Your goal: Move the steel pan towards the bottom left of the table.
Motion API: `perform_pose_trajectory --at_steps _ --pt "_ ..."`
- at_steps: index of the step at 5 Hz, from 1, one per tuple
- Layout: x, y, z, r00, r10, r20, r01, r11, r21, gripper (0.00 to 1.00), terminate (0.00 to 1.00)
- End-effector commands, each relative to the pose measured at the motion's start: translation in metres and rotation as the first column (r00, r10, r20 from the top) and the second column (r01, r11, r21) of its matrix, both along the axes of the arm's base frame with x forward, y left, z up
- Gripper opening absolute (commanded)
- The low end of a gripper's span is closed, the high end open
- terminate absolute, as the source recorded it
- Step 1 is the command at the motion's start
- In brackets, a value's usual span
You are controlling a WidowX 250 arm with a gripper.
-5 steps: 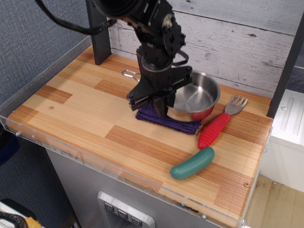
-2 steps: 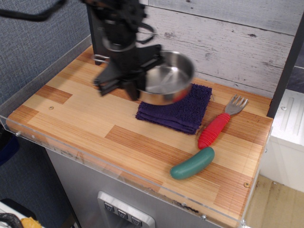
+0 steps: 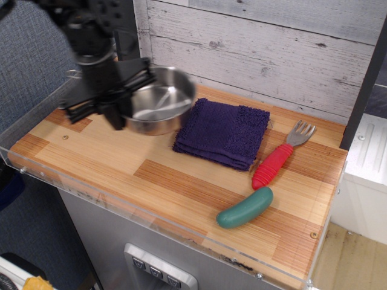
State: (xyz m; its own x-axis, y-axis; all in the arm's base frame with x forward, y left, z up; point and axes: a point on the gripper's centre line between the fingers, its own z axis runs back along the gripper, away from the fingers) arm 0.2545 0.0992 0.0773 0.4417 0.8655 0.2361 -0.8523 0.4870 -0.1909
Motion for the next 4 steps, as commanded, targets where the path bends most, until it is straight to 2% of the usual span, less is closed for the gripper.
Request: perform_pose_trajectory --at_steps 1,4 --pt "-0.012 0.037 -0.002 0.998 0.065 0.007 -0.065 0.997 0.037 0.0 0.0" --pt "-0.015 0.085 -0.026 0.981 0.187 -0.058 -0.184 0.981 0.063 0.0 0.0"
